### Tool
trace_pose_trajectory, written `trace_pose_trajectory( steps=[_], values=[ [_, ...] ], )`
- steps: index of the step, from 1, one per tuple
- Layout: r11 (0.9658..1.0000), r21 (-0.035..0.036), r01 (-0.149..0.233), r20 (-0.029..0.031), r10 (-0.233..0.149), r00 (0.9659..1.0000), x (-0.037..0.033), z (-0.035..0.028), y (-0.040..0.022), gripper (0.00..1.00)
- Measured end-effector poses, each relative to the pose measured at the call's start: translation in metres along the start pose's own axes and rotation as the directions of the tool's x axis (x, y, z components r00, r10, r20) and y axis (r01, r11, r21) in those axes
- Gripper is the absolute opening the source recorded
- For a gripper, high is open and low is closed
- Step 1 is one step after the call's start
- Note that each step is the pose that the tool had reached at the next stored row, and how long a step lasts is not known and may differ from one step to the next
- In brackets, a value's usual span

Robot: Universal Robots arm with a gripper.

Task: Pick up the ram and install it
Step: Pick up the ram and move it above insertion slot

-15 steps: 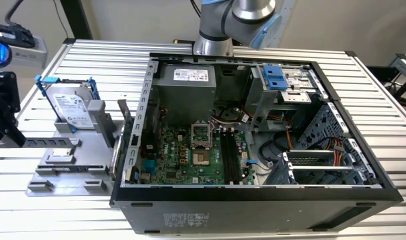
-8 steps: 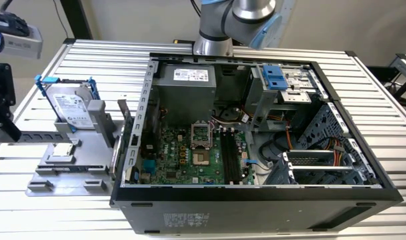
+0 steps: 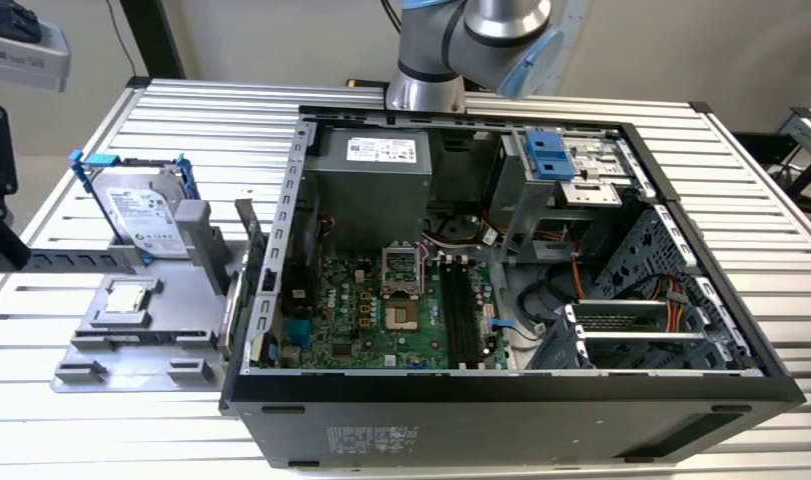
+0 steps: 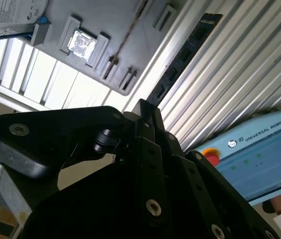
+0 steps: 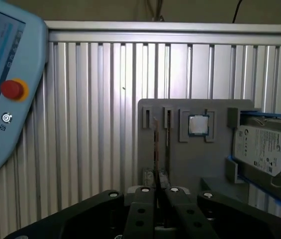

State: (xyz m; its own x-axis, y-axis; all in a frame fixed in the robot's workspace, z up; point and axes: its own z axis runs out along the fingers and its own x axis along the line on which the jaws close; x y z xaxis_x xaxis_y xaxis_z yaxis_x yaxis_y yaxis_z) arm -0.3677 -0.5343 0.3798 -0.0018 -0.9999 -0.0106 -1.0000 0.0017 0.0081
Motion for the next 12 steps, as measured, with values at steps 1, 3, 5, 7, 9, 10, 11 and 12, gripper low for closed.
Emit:
trace_pose_trajectory(
  steps=[1, 3, 5, 7, 9, 10, 11, 12],
  values=[
    [1.0000, 0.0002, 0.000, 0.0001, 0.000, 1.0000, 0.0000, -0.0023, 0.0000, 0.00],
    [1.0000, 0.0002, 0.000, 0.0002, 0.000, 1.0000, -0.0001, -0.0062, 0.0000, 0.00],
    [1.0000, 0.0002, 0.000, 0.0001, 0.000, 1.0000, -0.0001, -0.0095, 0.0001, 0.00],
    [1.0000, 0.0003, 0.000, 0.0003, 0.000, 1.0000, -0.0001, -0.0108, 0.0001, 0.00],
    [1.0000, 0.0004, 0.000, 0.0004, 0.000, 1.0000, -0.0001, -0.0109, 0.0001, 0.00],
    [1.0000, 0.0001, 0.000, 0.0001, 0.000, 1.0000, -0.0001, -0.0112, 0.0001, 0.00],
    [1.0000, 0.0002, 0.000, 0.0002, 0.000, 1.0000, -0.0001, -0.0113, 0.0001, 0.00],
    [1.0000, 0.0002, 0.000, 0.0002, 0.000, 1.0000, -0.0001, -0.0113, 0.0001, 0.00]
  ],
)
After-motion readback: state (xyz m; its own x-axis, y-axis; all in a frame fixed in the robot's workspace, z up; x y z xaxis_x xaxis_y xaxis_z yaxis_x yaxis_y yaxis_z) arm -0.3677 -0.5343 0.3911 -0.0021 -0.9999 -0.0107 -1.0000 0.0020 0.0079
